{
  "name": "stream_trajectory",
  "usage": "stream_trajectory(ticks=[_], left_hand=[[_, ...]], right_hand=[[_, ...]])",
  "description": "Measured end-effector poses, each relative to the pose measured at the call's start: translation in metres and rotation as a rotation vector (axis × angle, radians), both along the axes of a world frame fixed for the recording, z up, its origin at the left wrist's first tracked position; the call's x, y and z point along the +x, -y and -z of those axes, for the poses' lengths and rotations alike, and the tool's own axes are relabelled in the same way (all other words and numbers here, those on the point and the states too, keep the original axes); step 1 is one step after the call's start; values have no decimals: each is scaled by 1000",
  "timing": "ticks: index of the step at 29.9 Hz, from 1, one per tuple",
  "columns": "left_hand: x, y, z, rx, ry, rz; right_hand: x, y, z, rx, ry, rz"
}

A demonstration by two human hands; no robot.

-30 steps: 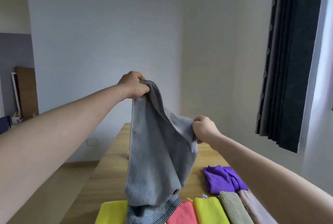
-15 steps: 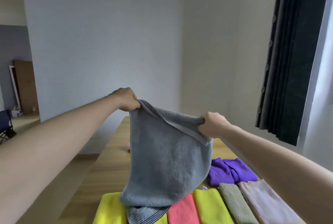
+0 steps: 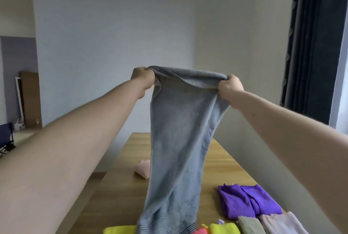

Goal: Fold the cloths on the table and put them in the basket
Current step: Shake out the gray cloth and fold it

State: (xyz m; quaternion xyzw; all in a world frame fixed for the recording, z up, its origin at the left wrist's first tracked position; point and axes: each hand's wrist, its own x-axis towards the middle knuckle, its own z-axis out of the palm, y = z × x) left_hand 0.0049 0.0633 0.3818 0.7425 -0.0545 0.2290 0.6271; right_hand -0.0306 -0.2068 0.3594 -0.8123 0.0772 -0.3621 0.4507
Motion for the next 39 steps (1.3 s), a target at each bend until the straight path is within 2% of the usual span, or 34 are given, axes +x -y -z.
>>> stream_trajectory(ticks=[5, 12, 21, 33, 35, 39], left_hand=[[-19, -2, -54, -82, 100, -29], [-41, -8, -69, -25, 161, -67], [-78, -9, -41, -8, 96, 130], [-148, -15, 4, 215, -71, 402], [-156, -15, 19, 305, -142, 471], [-172, -10, 58, 508, -335, 587]], right_hand=[[-13, -7, -56, -99, 176, 36], [-31, -2, -65, -139, 247, -3], [-67, 14, -33, -109, 162, 4], [-141, 33, 5, -142, 42, -68], [-157, 34, 16, -207, -44, -122], [-194, 32, 47, -382, -335, -237]])
